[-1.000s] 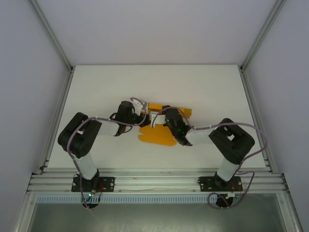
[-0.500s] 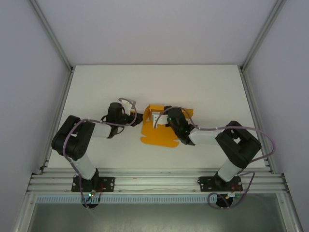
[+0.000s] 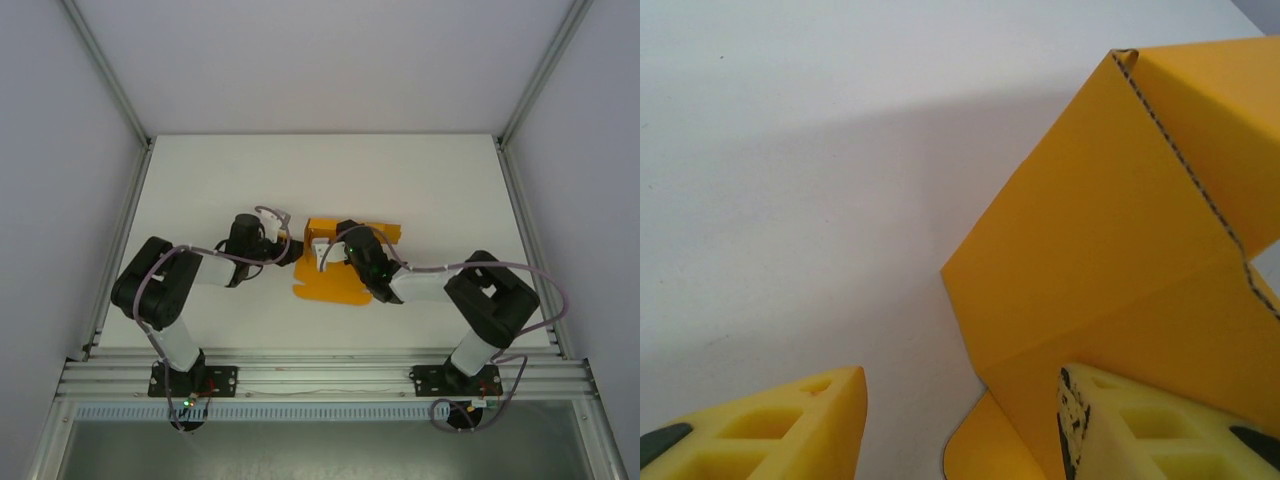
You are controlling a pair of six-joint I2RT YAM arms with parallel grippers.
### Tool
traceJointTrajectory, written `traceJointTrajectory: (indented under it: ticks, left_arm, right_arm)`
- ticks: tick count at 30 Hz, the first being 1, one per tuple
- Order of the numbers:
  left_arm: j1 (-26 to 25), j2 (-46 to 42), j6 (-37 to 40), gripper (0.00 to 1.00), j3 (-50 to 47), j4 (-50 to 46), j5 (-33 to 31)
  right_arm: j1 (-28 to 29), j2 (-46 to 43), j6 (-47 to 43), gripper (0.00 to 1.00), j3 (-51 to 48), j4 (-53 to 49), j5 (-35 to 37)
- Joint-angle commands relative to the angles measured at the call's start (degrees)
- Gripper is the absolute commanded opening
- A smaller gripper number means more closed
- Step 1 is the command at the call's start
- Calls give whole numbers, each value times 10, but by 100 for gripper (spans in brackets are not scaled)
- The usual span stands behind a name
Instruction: Assemble paper box
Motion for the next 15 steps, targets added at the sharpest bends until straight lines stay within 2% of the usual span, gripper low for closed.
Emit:
traceJointTrajectory:
  ticks: [1, 8, 15]
  left_arm:
    - [-12, 13, 19, 54, 8, -8, 5]
    - [-30, 34, 40, 64, 36, -6, 30]
    - [-33, 46, 62, 69, 78, -7, 46]
  right_arm:
    - [5, 2, -65, 0, -26, -102, 29]
    - [8, 24, -82, 0, -31, -83, 42]
    - [9, 24, -54, 0, -25, -89, 32]
